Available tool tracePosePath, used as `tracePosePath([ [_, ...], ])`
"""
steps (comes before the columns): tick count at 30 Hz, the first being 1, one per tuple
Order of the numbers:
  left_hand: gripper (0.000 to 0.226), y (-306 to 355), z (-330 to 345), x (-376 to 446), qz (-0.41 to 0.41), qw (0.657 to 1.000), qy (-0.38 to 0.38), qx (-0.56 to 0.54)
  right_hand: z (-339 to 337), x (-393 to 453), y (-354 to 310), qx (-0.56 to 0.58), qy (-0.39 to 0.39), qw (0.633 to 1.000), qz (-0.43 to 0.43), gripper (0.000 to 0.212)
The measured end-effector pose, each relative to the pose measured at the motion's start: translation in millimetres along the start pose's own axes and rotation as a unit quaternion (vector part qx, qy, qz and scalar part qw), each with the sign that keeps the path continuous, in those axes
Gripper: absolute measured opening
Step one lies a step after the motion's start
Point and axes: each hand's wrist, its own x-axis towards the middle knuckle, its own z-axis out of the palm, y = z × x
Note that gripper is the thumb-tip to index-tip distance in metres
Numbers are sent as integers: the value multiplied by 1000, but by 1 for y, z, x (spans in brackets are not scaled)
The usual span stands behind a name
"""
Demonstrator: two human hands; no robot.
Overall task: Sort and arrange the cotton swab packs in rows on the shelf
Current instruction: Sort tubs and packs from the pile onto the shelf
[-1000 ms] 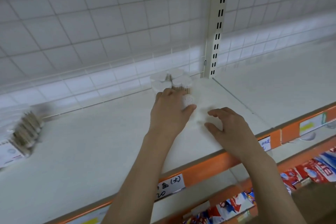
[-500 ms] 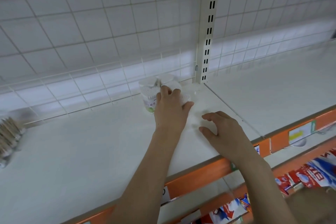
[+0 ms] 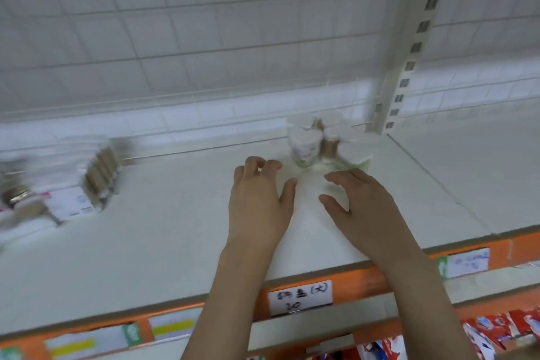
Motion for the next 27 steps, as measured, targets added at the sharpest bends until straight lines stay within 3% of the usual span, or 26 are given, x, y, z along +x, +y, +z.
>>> tracePosePath([
  [13, 27, -163, -151, -54, -148, 984, 63, 76, 105, 18, -182, 52, -113, 982, -139, 35],
  [27, 29, -316, -274, -53, -163, 979, 29, 118, 192, 31, -339, 30, -176, 965, -194, 46],
])
